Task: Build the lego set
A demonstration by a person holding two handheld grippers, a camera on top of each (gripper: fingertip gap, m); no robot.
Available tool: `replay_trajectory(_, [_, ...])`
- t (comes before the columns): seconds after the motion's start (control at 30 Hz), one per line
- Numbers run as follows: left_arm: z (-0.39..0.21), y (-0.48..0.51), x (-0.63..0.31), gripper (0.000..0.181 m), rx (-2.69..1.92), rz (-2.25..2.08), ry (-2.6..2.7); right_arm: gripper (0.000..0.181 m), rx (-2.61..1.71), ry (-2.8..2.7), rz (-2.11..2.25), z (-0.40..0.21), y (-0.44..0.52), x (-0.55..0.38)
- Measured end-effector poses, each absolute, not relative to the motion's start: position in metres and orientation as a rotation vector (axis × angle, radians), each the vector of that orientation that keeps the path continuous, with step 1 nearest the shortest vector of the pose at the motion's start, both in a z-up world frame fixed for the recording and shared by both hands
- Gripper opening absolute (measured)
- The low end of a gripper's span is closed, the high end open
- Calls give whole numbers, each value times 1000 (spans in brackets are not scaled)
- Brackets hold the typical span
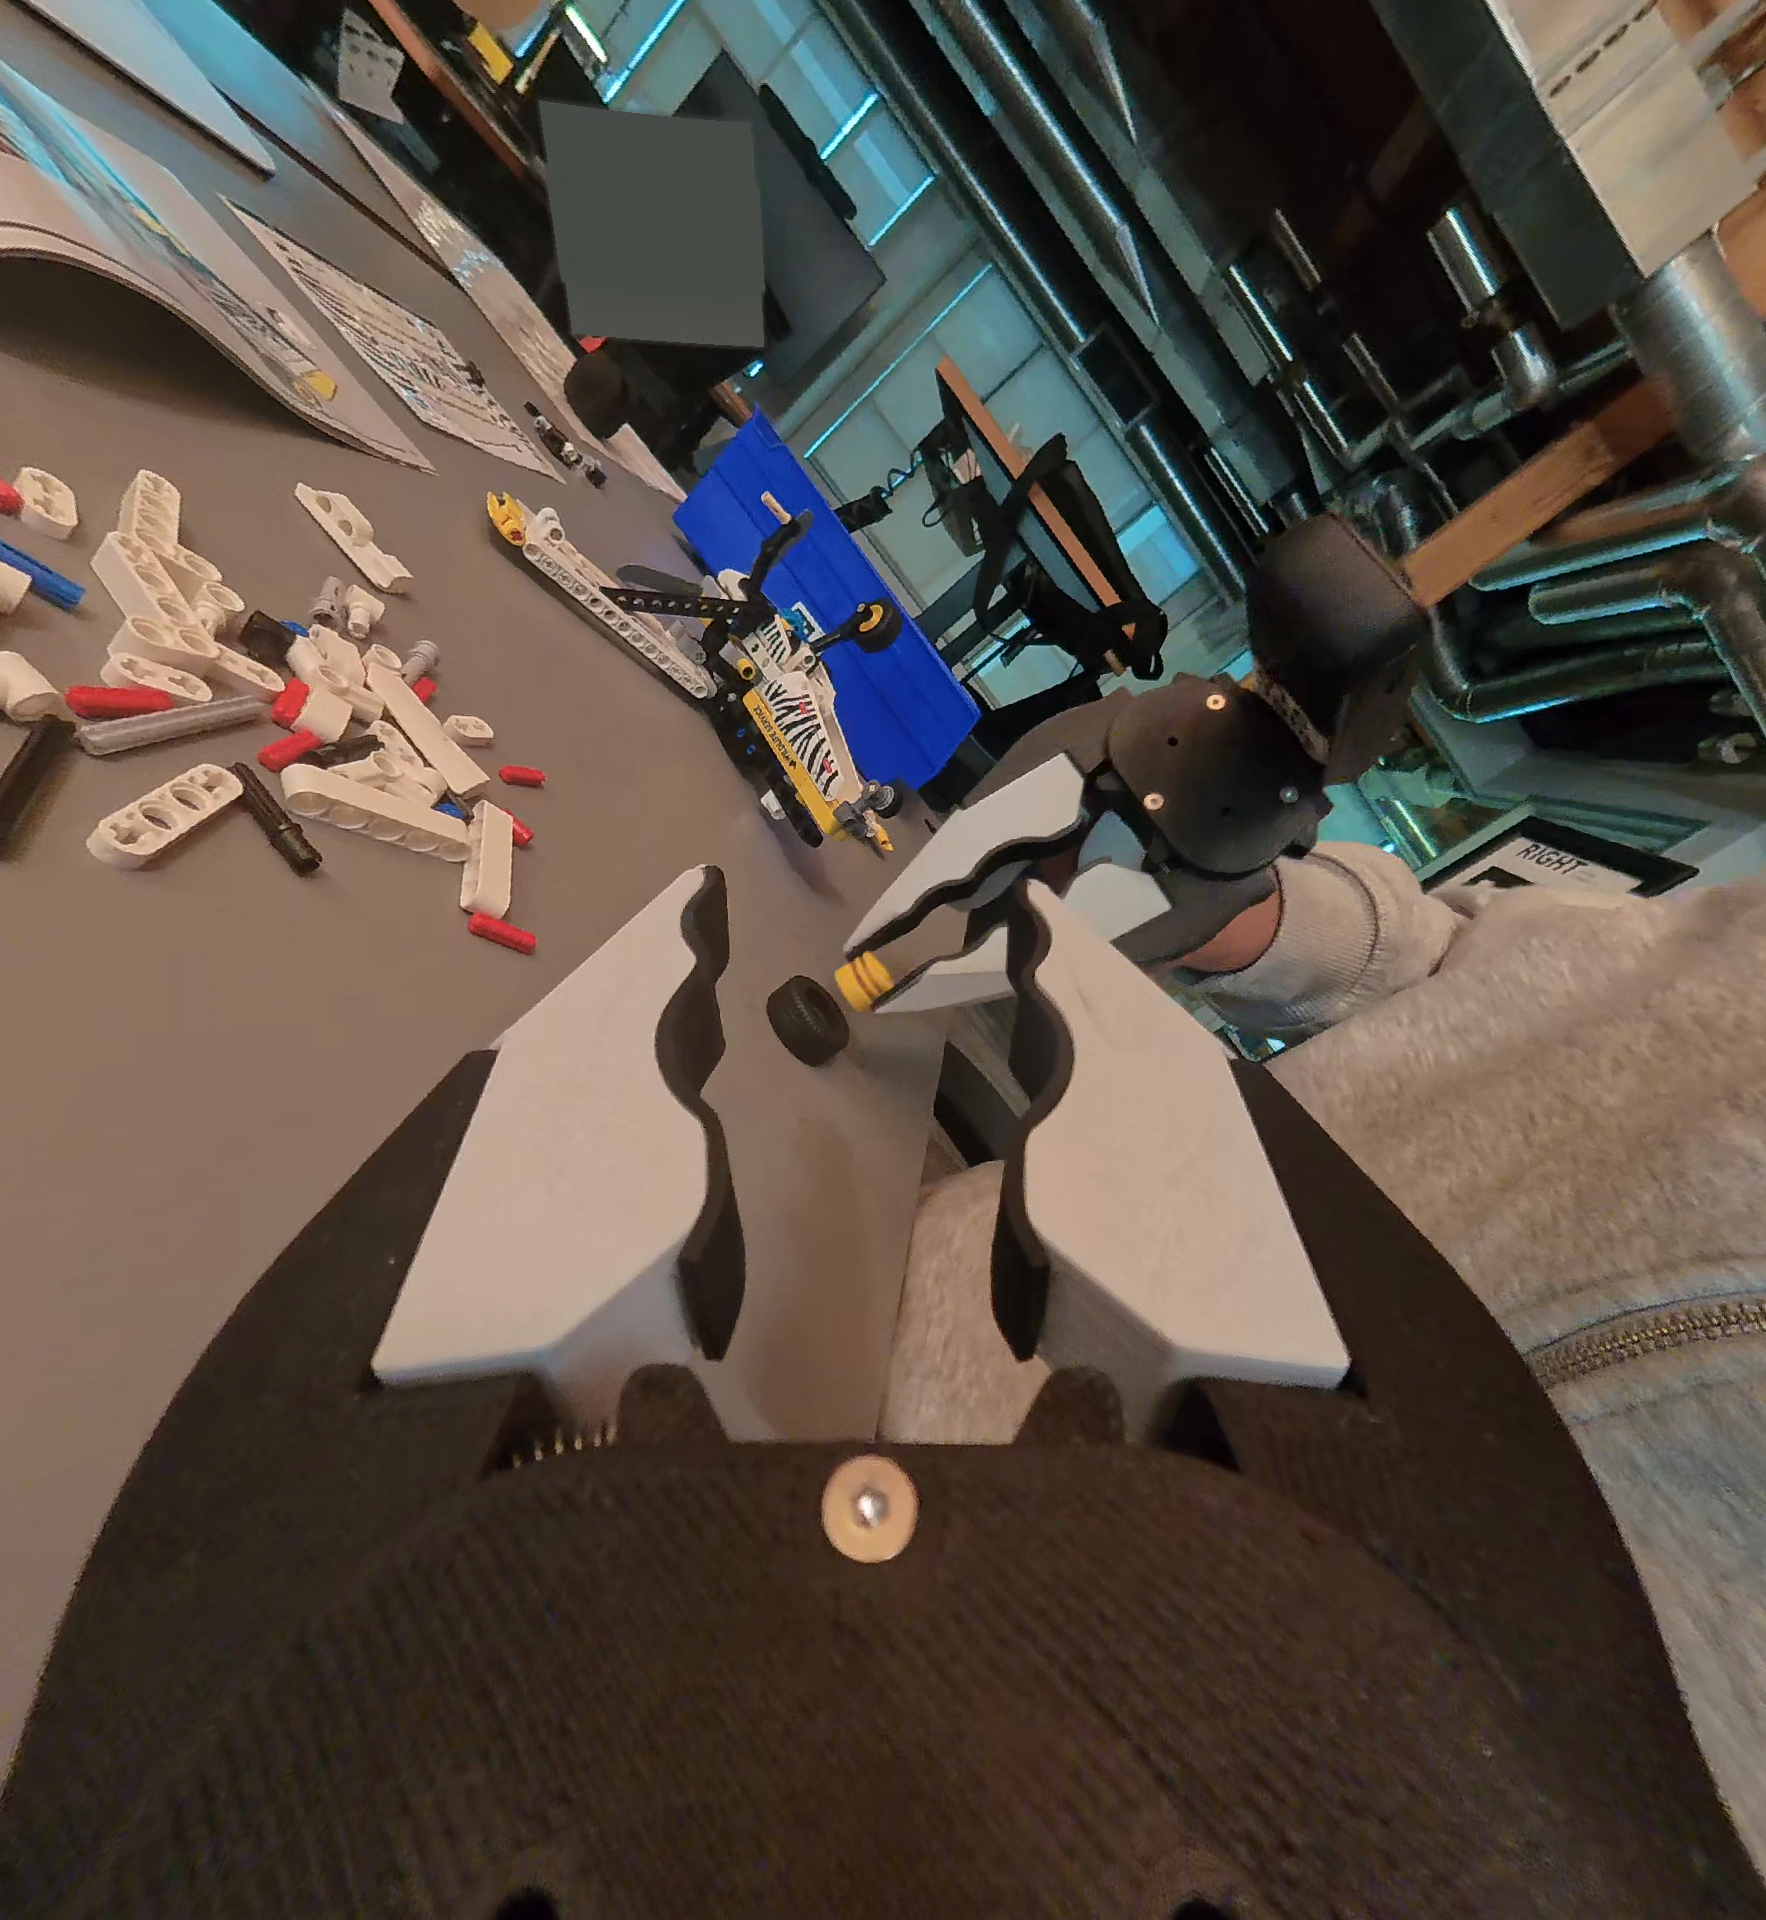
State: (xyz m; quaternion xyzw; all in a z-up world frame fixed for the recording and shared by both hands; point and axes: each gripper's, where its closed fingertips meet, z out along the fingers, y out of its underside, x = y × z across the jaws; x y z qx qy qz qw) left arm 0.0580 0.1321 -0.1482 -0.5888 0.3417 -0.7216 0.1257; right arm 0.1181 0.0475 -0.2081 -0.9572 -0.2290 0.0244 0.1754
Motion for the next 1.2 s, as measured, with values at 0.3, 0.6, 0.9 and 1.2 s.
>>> replay_trajectory(0.3, [-146, 133, 57, 53, -1711, -2136, 979, 16, -2767, -696, 83, -218, 53, 116])
replay_trajectory(0.6, [-144, 133, 56, 52, -1701, -2169, 969, 16, -2784, -701, 94, -218, 53, 116])
replay_trajectory(0.9, [-143, 133, 55, 53, -1694, -2203, 963, 16, -2799, -732, 99, -218, 53, 114])
replay_trajectory(1.2, [-142, 133, 54, 53, -1693, -2219, 961, 16, -2771, -678, 153, -219, 54, 114])
